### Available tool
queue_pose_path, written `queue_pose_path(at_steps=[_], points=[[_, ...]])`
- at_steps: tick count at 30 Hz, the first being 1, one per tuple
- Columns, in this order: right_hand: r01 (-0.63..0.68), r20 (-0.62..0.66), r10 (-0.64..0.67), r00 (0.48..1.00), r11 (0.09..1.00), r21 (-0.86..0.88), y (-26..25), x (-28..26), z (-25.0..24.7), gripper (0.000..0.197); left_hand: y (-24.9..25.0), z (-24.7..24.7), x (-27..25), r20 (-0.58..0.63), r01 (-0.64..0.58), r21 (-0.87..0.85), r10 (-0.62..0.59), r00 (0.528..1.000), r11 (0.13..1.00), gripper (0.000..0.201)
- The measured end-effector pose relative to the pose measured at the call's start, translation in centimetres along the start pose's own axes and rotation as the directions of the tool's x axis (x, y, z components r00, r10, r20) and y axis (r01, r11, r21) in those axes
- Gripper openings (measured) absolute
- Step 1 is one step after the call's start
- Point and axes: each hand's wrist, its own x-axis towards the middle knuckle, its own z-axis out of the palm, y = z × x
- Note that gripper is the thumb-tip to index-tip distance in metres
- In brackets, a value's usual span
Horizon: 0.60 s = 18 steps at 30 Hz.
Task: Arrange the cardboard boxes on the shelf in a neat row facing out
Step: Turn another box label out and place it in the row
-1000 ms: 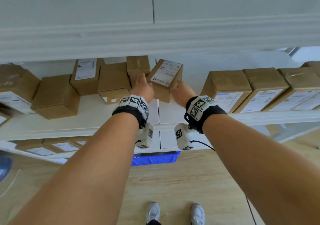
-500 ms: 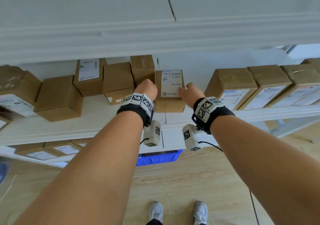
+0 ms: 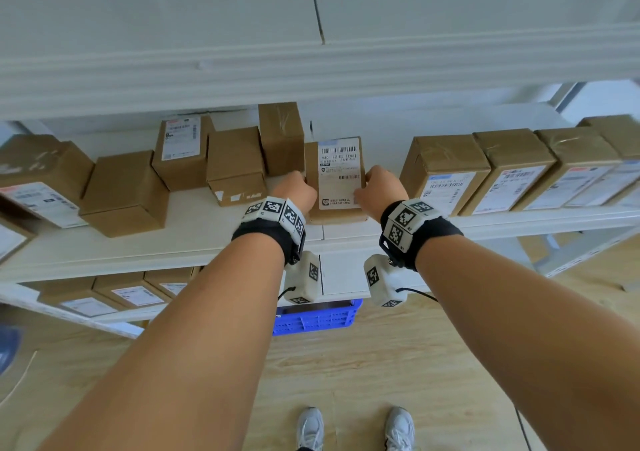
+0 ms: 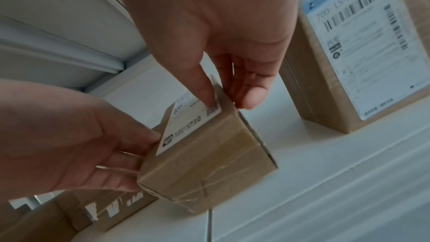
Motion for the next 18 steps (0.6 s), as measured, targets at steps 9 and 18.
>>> queue_pose_path(at_steps=[9,18], points=[[-0.035,0.002,0.035,0.999,0.990,0.137,0.9,-1.4,0.3,0.034,-0.2,0.5,-1.4,0.020,-0.026,-0.092,0.028,0.999,0.995,0.027],[-0.028,0.003,0.028,1.000,0.988,0.151,1.6,-2.3,0.8,0.040,1.0,0.4,-2.9,-0.030,0.025,-0.248,-0.033,0.999,0.968,0.047]])
